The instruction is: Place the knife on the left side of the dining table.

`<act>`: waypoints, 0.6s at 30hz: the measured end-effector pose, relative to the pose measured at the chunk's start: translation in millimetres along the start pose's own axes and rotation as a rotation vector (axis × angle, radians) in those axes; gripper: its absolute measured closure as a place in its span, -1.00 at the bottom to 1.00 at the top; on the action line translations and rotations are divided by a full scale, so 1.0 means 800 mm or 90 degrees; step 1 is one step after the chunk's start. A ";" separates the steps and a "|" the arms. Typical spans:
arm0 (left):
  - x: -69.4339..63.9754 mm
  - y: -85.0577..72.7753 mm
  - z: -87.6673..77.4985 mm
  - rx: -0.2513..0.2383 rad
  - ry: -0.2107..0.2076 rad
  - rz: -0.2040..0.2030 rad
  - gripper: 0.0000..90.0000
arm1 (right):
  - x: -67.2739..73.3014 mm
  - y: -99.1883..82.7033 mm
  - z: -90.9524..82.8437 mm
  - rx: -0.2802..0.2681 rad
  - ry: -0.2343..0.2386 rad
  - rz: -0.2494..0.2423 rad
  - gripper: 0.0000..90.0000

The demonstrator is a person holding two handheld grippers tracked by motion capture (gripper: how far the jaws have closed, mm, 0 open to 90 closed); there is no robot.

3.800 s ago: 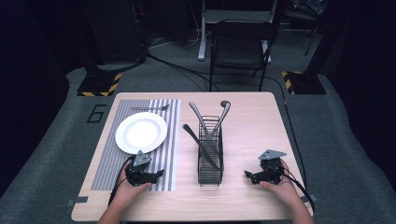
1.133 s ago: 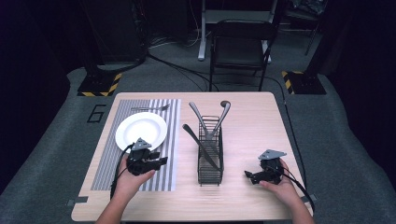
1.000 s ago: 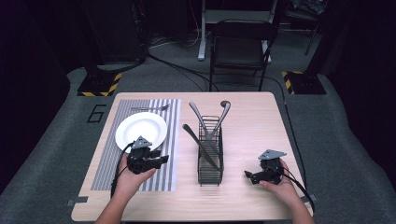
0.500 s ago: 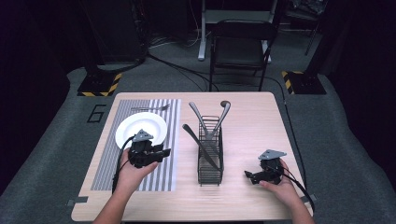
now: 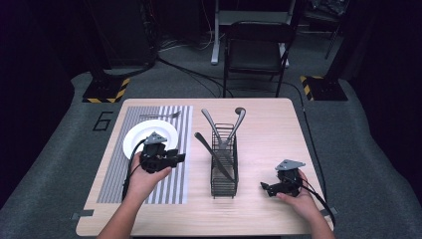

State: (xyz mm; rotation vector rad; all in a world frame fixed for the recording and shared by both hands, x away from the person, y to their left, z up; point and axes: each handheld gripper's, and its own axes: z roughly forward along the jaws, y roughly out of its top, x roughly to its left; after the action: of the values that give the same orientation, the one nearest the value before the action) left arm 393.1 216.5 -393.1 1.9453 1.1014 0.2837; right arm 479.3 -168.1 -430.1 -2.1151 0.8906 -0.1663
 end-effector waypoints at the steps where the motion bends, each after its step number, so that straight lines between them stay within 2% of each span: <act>1: -0.001 0.002 0.000 0.001 -0.003 -0.001 0.33 | 0.000 0.000 0.000 0.000 0.000 0.000 -1.00; 6: -0.005 0.012 -0.002 -0.005 -0.011 -0.010 0.33 | 0.000 0.000 0.000 0.000 0.000 0.000 -1.00; 11: -0.009 0.023 -0.006 -0.011 -0.009 0.006 0.34 | 0.000 0.000 0.000 0.000 0.000 0.000 -1.00; 13: -0.011 0.028 -0.008 -0.020 -0.001 0.016 0.34 | 0.000 0.000 0.000 0.000 0.000 0.000 -1.00; 18: -0.015 0.039 -0.011 -0.025 -0.015 0.014 0.34 | 0.000 0.000 0.000 0.000 0.000 -0.001 -1.00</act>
State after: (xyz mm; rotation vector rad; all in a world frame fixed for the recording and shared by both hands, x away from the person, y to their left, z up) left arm 399.8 204.7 -361.5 1.9225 1.0520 0.2915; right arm 479.1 -168.2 -429.9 -2.1155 0.8894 -0.1663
